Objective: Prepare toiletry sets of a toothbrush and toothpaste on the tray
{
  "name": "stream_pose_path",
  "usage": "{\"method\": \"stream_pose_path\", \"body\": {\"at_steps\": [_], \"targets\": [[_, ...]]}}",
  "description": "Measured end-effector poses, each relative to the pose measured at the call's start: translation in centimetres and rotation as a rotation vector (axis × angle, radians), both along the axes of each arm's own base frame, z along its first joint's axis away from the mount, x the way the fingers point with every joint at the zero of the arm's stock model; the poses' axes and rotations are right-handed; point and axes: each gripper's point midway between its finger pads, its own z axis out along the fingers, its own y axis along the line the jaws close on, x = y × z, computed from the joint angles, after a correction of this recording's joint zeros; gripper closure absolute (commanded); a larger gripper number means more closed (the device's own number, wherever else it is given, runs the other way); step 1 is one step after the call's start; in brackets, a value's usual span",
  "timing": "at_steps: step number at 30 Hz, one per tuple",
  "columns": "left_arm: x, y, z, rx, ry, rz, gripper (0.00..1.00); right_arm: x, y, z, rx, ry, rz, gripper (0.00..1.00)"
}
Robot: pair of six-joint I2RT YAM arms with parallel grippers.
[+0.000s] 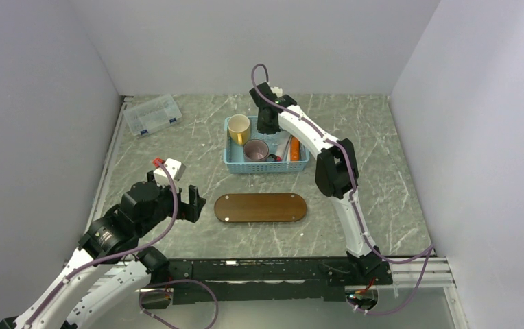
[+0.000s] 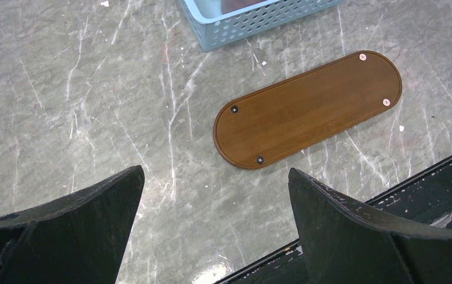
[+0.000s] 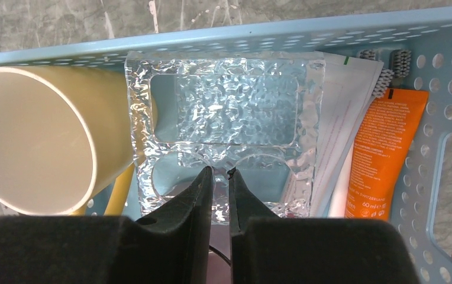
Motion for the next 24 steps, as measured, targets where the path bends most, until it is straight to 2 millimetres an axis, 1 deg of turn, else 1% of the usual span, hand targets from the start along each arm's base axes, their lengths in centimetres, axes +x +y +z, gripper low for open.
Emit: {"method": "stream_pose_path", "body": {"at_steps": [4,8,17,24], "targets": [[0.0,0.0,0.0,0.000,0.000,0.000,0.01,-0.1,-0.3,0.4,-0.005,-0.009,-0.004,1.00],[0.0,0.0,0.0,0.000,0.000,0.000,0.01,-0.2,-0.6,1.4,-0.005,-0.030,-0.011,1.00],[0.0,0.0,-0.1,0.003,0.004,0.000,0.01,-0.2,-1.3,5.2,0.016,-0.109,-0.029,1.00],[0.1,0.0,-0.1,0.004,0.005,0.000,0.01,-0.1,-1.7,7.5,0.025,-0.159,-0.044,1.00]]}}
